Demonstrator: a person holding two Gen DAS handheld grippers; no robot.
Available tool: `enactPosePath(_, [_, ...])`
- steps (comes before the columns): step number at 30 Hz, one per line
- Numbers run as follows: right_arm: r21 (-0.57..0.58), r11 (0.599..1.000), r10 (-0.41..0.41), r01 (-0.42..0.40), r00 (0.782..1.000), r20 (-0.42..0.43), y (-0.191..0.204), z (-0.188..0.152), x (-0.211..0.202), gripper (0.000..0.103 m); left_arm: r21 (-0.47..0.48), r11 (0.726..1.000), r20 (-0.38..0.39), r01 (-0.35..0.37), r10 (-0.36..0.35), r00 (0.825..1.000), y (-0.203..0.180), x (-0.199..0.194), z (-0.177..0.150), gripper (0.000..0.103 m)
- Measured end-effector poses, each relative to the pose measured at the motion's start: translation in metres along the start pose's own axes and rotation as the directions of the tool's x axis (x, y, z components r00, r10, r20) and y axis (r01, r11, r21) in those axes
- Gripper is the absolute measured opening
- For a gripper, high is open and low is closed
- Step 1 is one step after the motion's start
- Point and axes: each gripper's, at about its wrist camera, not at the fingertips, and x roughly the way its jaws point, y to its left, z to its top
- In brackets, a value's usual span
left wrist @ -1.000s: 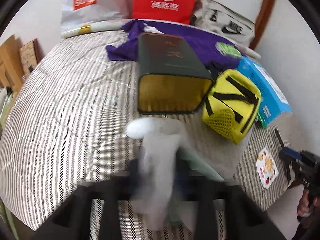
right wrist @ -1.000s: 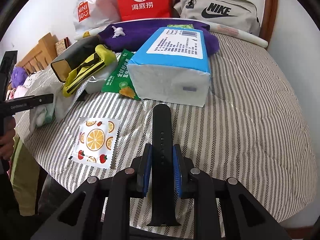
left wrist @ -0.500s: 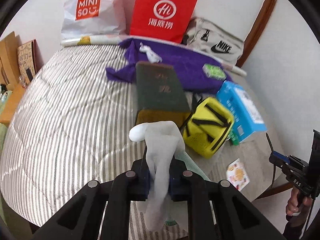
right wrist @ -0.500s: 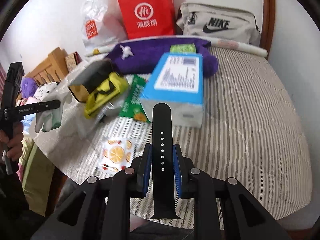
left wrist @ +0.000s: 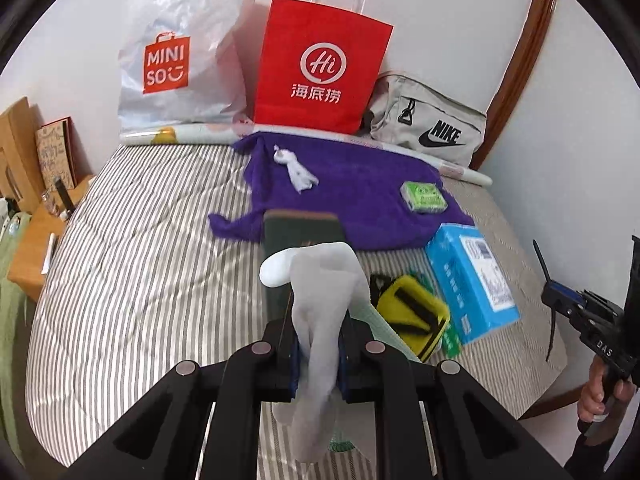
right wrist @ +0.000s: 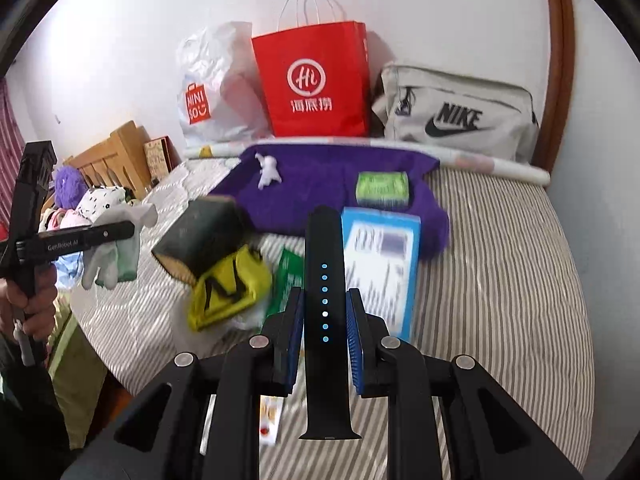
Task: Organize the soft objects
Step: 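Carry the glove with the left tool while the right carries the strap toward the towel, then release the glove with the left tool while the right releases the strap on the towel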
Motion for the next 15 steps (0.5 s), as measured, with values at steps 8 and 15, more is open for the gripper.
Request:
enactPosePath(8, [-0.011,1.0,0.028,-0.028,1.0,0.004,-0.001,0.051,0.035,0.02,-0.023,1.0,-0.004,0.002,-0.002,1.0,0.0,0.02,0.04,0.014])
enactPosePath(15, [-0.006,0.999,0.039,-0.039,0.999,-0.009,-0.012,0.091,0.078,0.02,-0.059,0.998,-0.022,0.0,-0.001,1.0,0.009,0.051,0.078,0.014])
